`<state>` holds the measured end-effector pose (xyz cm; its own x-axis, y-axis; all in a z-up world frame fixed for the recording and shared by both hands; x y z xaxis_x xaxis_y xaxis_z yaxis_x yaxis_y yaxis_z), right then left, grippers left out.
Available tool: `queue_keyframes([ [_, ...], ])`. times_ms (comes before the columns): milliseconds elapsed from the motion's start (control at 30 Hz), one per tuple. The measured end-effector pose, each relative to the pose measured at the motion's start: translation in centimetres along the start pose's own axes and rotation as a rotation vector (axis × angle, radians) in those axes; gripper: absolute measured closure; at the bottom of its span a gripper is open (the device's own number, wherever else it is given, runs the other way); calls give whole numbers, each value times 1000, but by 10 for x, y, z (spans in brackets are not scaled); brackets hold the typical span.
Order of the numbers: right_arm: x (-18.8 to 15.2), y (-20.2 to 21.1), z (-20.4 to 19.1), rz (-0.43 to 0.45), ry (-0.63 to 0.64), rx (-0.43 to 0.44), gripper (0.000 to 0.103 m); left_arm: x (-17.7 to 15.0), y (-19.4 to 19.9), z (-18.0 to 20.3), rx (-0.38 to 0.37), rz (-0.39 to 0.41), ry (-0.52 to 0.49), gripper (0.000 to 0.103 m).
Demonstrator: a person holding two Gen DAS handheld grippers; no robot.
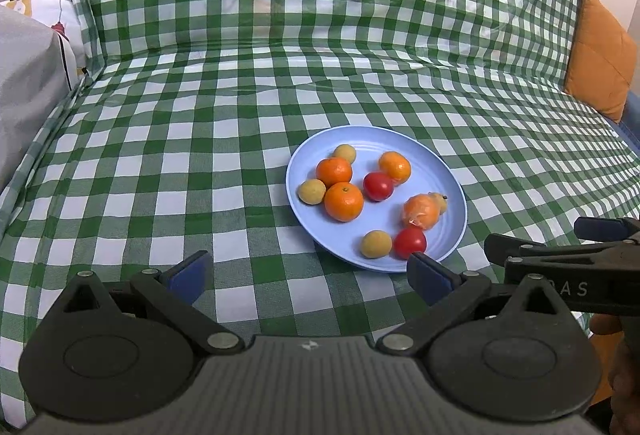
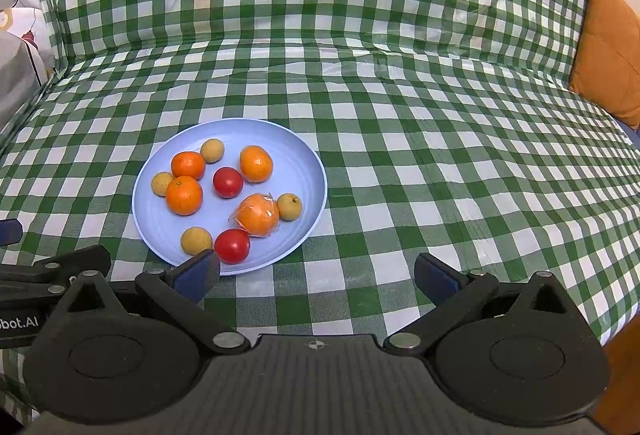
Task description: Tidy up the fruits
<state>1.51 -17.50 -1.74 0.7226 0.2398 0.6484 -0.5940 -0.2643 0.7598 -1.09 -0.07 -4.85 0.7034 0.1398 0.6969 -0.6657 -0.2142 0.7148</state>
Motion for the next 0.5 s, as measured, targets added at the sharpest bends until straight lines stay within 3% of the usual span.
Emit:
queue_keyframes([
  [500, 0, -2, 3, -11, 24, -1, 1, 2, -1, 3, -24, -4, -1, 0],
])
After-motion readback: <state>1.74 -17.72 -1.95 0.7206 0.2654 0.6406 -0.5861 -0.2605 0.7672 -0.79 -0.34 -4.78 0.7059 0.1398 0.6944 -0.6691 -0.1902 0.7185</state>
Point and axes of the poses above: each gripper's, at about its wrist camera, not at the fingertips, and y roughly against the way its jaws point, z to its right, x to its top, the point moved 7 cm from there along -y, roughly the way its jaws point, and after that the axes turned 12 degrees about x, right-handed, at the moved point
